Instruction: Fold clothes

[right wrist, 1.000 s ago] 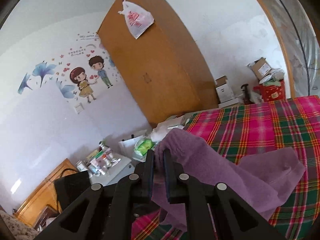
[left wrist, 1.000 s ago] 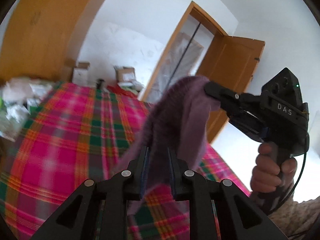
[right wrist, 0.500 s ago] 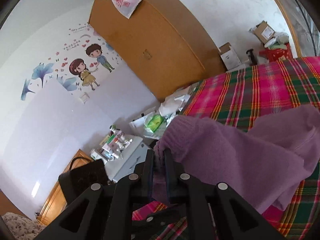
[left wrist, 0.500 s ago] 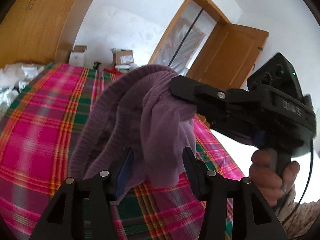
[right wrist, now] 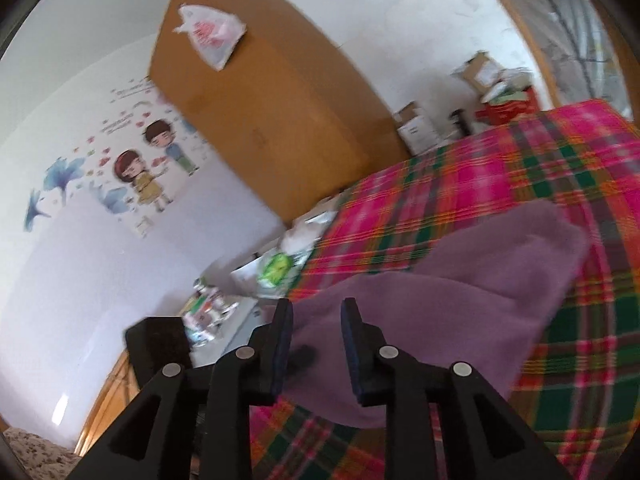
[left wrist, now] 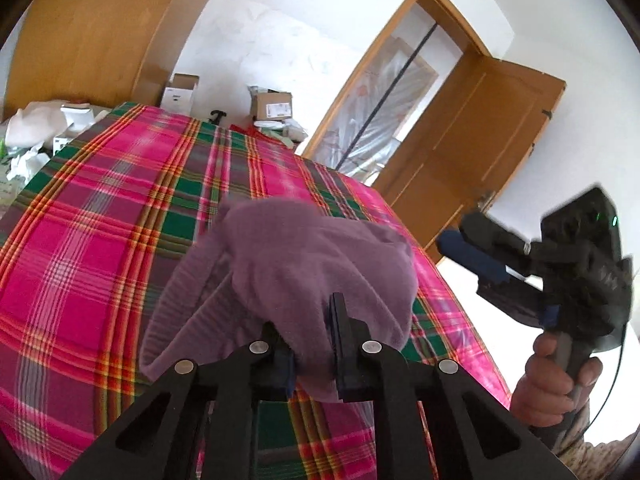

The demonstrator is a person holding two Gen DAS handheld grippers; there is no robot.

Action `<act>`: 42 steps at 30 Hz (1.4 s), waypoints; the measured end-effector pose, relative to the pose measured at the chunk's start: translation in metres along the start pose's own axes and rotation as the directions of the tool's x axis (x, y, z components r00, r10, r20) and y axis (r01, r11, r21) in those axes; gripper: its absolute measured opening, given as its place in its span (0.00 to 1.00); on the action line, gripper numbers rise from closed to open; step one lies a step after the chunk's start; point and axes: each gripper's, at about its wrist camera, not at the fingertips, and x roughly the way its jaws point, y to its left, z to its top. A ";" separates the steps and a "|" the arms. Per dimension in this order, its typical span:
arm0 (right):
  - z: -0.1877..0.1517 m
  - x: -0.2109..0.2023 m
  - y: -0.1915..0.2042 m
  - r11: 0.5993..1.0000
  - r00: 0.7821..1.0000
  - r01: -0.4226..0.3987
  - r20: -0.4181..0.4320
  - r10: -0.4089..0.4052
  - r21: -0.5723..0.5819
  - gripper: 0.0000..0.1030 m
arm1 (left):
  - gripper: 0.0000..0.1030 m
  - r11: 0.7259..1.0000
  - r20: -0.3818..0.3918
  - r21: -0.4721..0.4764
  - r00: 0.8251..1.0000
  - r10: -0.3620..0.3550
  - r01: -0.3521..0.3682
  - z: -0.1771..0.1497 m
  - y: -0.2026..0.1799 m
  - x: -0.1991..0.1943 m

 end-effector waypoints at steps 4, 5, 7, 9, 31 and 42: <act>-0.009 -0.014 -0.030 0.980 0.980 0.199 0.015 -0.199 0.014 0.27 | 0.13 1.000 0.020 -0.024 1.000 0.010 -0.010 0.008 0.006 -0.001; -0.013 -0.015 -0.036 0.966 0.966 0.260 0.009 -0.260 -0.001 0.28 | 0.11 0.999 0.027 -0.033 1.000 0.009 -0.009 0.011 0.008 -0.001; -0.021 -0.011 -0.038 0.942 0.944 0.328 -0.014 -0.330 -0.067 0.28 | 0.10 0.999 0.042 -0.051 0.999 0.007 -0.005 0.020 0.013 -0.001; -0.028 -0.005 -0.038 0.915 0.921 0.380 -0.028 -0.387 -0.136 0.29 | 0.10 0.998 0.058 -0.065 0.998 0.006 -0.003 0.027 0.016 -0.002; -0.044 0.044 -0.056 0.860 0.878 0.438 -0.080 -0.472 -0.261 0.10 | 0.10 0.985 0.167 -0.147 0.979 0.114 -0.089 0.077 0.052 -0.001; -0.013 0.011 -0.024 0.801 0.856 0.516 0.138 -0.499 -0.303 0.07 | 0.09 0.980 0.199 -0.171 0.971 0.134 -0.101 0.085 0.063 -0.009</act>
